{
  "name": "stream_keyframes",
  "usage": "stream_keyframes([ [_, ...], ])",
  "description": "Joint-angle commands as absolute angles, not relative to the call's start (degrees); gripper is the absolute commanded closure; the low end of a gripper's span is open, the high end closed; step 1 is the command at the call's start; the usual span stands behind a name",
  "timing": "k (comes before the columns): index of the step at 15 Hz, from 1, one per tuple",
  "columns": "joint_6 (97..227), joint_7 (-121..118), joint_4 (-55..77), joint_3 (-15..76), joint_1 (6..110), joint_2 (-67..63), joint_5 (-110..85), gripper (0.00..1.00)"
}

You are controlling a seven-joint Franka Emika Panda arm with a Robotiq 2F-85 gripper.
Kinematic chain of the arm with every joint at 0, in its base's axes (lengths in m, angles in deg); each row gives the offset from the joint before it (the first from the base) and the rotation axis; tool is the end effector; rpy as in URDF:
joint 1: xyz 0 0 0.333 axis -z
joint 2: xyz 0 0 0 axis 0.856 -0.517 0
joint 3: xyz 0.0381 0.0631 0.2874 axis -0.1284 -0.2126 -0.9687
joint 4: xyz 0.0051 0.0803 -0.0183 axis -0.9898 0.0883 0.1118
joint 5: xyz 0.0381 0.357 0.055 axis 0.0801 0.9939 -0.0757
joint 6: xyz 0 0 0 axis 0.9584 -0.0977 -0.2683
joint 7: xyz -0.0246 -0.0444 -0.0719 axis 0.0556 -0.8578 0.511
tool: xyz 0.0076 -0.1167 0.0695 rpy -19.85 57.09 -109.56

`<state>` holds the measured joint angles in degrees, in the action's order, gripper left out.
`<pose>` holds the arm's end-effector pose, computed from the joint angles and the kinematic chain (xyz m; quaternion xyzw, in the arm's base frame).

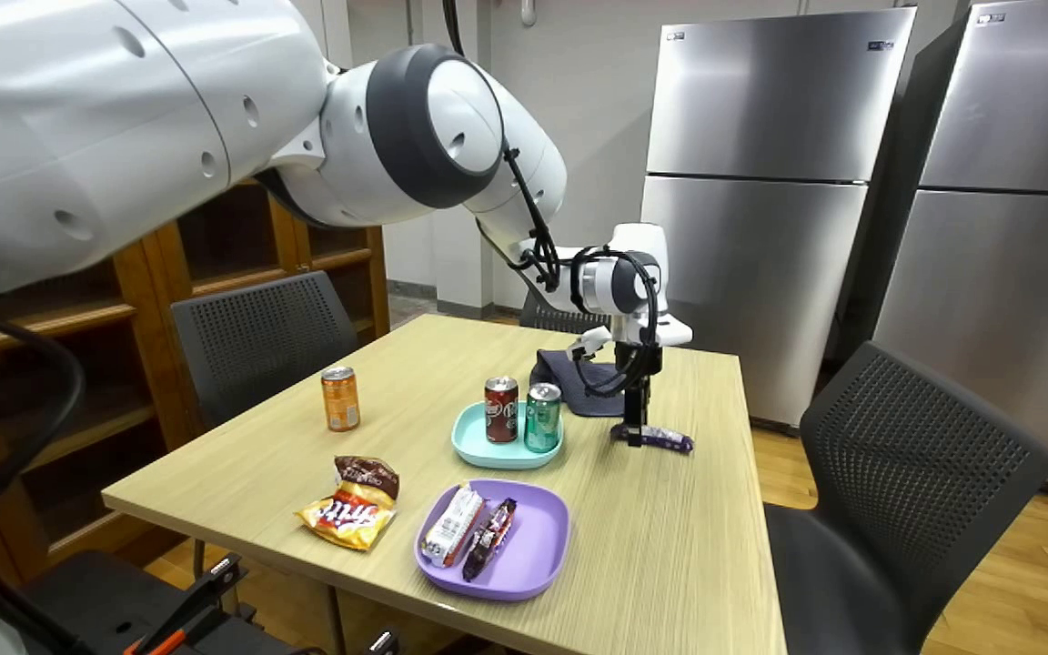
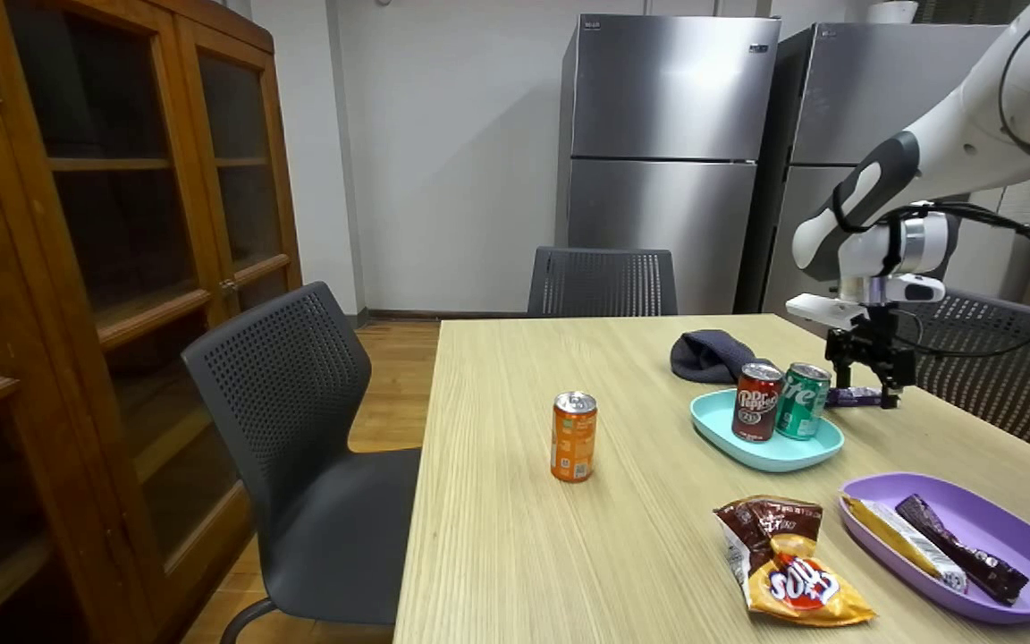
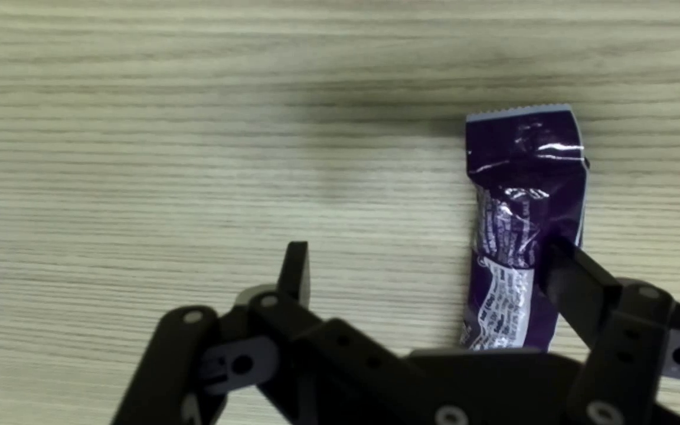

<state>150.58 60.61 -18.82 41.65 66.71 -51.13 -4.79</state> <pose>0.6781 -0.2236 0.0988 0.7424 -0.6634 0.0065 0.0932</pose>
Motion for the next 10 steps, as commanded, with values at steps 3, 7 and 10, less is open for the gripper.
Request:
stream_keyframes([
  [3, 150.7, 60.1, -22.0, 40.8, 67.8, -53.3, -5.1, 0.0],
  [7, 150.8, 60.1, -22.0, 40.8, 67.9, -53.4, -5.1, 0.0],
  [10, 151.3, 59.9, -21.8, 40.7, 68.0, -53.2, -5.0, 0.26],
])
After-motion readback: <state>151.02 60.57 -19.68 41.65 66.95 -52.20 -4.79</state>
